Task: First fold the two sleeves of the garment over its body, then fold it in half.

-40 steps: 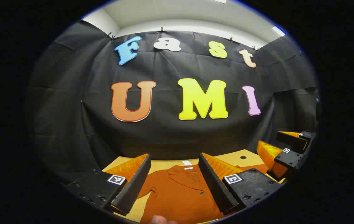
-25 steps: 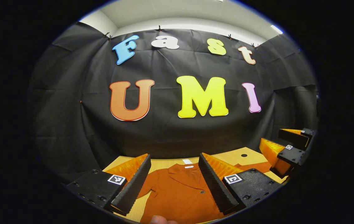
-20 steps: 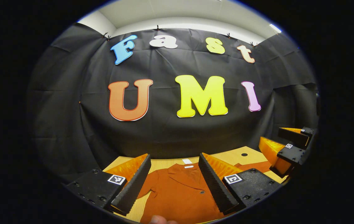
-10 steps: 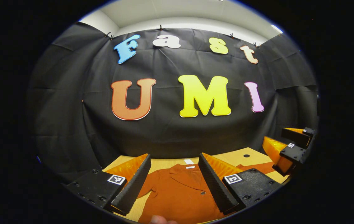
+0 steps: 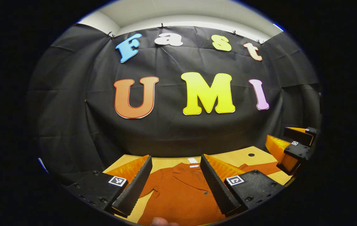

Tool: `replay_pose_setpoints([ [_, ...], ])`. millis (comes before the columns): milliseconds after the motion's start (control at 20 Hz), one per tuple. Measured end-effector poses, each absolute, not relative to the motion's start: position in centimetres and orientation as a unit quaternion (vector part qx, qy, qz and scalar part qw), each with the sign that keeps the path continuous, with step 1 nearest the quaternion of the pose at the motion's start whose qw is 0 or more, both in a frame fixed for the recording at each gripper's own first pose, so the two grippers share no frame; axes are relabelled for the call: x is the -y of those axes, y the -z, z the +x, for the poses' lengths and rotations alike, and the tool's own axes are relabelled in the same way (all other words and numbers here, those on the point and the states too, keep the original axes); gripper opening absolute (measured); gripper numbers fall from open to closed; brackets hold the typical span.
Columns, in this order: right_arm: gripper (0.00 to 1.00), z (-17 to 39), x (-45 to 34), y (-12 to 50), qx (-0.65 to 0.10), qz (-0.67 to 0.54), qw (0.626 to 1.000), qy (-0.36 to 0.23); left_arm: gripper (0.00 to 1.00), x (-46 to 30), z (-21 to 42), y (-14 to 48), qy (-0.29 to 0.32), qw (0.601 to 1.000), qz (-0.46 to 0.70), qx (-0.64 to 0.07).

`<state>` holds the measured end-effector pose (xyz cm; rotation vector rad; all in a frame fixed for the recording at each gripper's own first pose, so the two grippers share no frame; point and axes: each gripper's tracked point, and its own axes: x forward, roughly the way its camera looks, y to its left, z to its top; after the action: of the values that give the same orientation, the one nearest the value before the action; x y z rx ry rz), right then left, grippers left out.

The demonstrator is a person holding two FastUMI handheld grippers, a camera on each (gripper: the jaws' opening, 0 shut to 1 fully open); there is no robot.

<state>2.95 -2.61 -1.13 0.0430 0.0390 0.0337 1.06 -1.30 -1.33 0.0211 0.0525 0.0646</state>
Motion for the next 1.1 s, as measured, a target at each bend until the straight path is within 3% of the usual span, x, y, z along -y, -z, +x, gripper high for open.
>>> replay_pose_setpoints([
  [300, 0.94, 3.6, 4.8, 2.8, -0.042, 0.033, 0.998, -0.026, 0.99, 2.4, 1.0, 2.5, -0.035, 0.998, 0.021, -0.042],
  [600, 0.94, 5.3, 15.2, 7.6, -0.095, 0.047, 0.994, 0.030, 0.99, 3.2, 0.0, 6.7, -0.039, 0.994, 0.010, -0.103],
  [850, 0.94, 7.6, 28.5, 17.0, -0.193, 0.051, 0.972, 0.123, 0.99, 4.6, 0.4, 8.9, -0.060, 0.987, 0.011, -0.150],
  [1100, 0.95, 9.1, 37.3, 29.4, -0.328, 0.096, 0.921, 0.186, 0.99, 4.8, 0.8, 9.2, -0.100, 0.978, 0.029, -0.180],
])
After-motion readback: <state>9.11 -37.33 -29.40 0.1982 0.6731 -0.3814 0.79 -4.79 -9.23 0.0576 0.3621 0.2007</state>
